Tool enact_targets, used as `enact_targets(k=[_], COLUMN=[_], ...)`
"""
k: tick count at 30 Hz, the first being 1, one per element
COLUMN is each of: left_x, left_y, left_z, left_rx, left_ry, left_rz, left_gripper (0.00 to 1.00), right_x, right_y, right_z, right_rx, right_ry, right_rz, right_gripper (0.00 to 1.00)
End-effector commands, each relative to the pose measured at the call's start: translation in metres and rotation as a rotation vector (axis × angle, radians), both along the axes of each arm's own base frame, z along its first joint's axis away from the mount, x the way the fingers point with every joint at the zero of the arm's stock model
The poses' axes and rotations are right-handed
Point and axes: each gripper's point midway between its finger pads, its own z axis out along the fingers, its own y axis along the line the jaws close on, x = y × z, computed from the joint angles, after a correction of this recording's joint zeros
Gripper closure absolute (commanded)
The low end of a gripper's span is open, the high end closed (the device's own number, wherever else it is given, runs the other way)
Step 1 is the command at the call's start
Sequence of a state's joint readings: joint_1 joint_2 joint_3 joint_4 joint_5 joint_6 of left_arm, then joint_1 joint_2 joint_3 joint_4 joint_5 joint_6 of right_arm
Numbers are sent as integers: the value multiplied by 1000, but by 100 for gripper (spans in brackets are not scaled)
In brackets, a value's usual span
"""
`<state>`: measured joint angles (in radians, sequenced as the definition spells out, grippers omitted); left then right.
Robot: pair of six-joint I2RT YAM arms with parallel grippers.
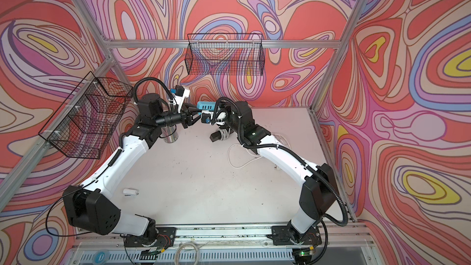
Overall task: Unwrap the cord wrapped around the power strip
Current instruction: Place the power strip at the corner of the board.
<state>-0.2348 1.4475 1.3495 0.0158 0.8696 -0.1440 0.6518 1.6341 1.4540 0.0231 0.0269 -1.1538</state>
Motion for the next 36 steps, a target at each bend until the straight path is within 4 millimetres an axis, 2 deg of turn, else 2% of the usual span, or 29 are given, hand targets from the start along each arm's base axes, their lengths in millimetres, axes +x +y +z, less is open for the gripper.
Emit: enact_targets(k=[1,5,7,10,15,19,20,26,28,32,36], left_x=[3,17,19,21,22,23,23,25,25,25,26], left_y=[20,51,63,73,75,76,77,78,79,80,80], left_z=[36,45,48,50,49,49,49,48,48,48,47], left_rx=[-63,-103,-116,-116,-109,-112,-112,-114,-115,-121,-122], left_ry=[-106,-129,-142,-157,-162,-162,-162,-160,-162,-163,-159], left_rz=[106,243,289,330,342,345,347,352,353,355,356], left_gripper=[0,0,0,0,0,0,0,0,0,0,0], right_x=[-2,7,14,32,73,97,103,115,115,121,129], right_y=[-8,-23,-39,-74,-152,-218,-234,-328,-351,-384,-402], right_z=[7,-10,-19,-30,-58,-89,-102,-151,-164,-192,-220], right_rx=[55,113,171,297,440,516,529,602,614,637,626], right_ry=[9,89,159,285,463,591,626,731,763,825,866], right_rz=[-35,-106,-151,-246,-519,-757,-823,-1138,-1210,-1306,-1364], right_gripper=[87,88,87,86,85,86,86,85,85,84,84])
